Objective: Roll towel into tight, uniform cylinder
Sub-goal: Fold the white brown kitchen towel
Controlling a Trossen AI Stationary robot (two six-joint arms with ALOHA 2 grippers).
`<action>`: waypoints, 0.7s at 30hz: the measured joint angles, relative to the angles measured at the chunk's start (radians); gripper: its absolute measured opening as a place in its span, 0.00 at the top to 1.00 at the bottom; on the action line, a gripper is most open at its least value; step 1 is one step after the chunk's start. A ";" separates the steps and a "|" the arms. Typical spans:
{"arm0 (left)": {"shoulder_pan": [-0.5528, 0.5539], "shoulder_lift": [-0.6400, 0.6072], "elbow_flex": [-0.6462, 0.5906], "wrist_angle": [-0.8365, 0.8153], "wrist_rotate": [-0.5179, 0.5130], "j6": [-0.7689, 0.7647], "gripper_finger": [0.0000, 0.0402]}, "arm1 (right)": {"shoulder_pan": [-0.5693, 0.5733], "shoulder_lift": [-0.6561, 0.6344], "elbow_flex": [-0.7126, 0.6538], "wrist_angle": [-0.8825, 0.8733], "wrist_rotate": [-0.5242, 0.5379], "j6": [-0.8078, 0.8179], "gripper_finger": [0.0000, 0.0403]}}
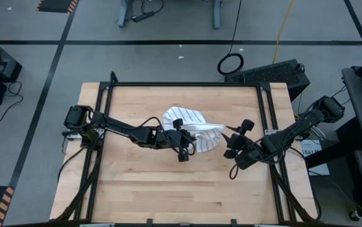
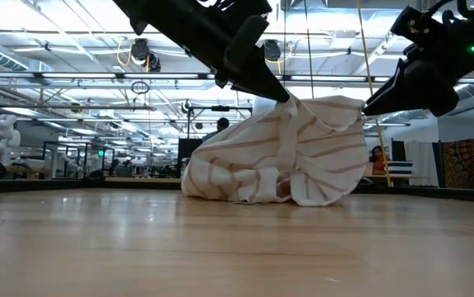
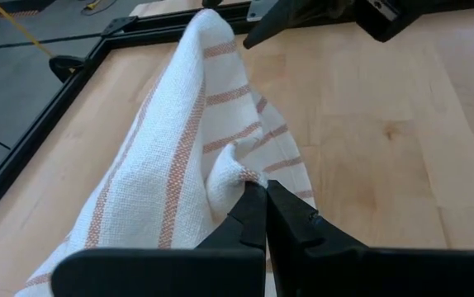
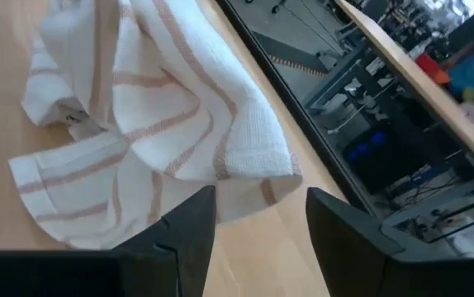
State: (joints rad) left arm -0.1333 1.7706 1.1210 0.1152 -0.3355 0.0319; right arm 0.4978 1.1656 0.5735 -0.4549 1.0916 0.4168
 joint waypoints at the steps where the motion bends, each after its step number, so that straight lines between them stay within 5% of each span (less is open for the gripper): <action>1: 0.000 0.000 0.000 0.000 0.000 0.000 1.00 | -0.001 0.000 0.000 0.001 0.011 -0.012 0.55; 14: -0.012 0.000 0.000 0.005 0.002 0.000 1.00 | -0.066 0.000 -0.144 0.366 0.006 -0.221 0.55; 21: -0.009 0.000 0.000 0.003 0.002 0.000 1.00 | -0.094 0.000 -0.166 0.426 -0.148 -0.322 0.62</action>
State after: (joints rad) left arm -0.1419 1.7706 1.1210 0.1184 -0.3332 0.0322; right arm 0.4039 1.1652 0.4072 -0.0293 0.9437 0.0947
